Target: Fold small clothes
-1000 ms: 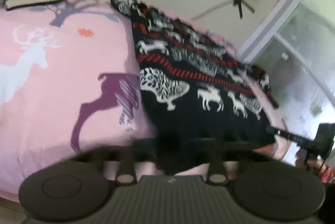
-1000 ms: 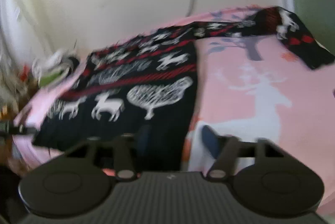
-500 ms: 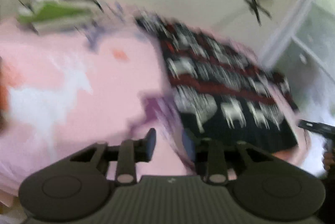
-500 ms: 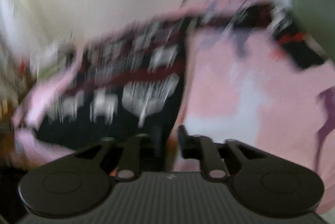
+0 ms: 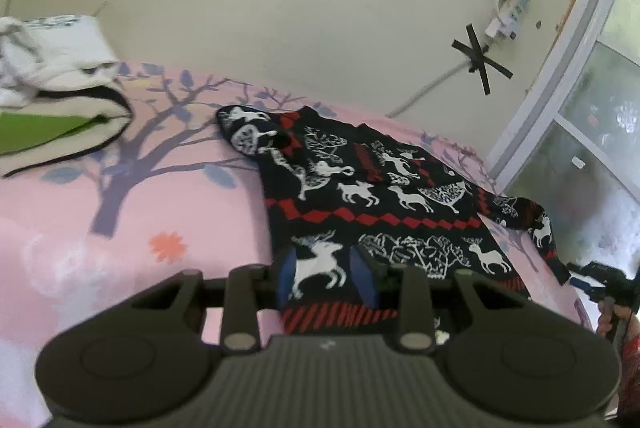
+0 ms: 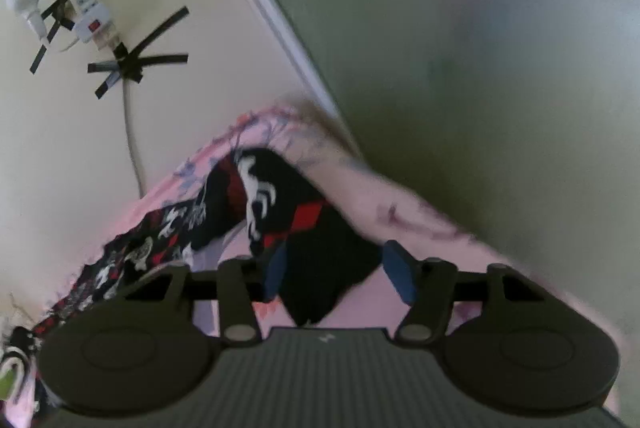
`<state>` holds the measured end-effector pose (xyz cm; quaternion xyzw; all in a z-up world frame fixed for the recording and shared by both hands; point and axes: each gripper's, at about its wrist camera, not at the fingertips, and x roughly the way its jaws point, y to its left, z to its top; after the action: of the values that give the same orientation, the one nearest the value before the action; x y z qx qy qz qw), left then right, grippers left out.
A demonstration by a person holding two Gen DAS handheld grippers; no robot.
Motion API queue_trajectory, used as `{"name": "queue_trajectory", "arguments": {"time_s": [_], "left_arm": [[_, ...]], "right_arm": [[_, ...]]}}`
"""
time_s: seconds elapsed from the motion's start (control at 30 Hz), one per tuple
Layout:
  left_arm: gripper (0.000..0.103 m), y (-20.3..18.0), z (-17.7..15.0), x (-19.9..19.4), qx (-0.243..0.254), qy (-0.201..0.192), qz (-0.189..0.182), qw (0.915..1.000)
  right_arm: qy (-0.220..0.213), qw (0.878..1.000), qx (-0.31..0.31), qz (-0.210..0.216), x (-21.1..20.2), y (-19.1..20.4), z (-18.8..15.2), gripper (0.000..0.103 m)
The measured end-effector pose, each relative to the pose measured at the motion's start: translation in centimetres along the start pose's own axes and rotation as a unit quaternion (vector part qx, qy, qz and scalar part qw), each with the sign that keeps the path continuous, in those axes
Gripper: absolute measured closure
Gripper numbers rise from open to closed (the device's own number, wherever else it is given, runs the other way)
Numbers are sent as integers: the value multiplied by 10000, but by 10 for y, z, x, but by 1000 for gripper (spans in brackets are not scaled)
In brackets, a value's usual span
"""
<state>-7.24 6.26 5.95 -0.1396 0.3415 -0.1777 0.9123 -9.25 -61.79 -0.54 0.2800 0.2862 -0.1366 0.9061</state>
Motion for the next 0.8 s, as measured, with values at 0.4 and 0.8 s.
{"name": "queue_trajectory", "arguments": {"time_s": [0.4,0.8], "left_arm": [[68,17,28,18,-197,-338,-274,9989],[65,67,27,-10,-841,-632,246,9942]], "right_arm": [[-767,9760,-1282,1582,-30,187,115,97],[1246,8608,-3152,3798,80,488,2,88]]}}
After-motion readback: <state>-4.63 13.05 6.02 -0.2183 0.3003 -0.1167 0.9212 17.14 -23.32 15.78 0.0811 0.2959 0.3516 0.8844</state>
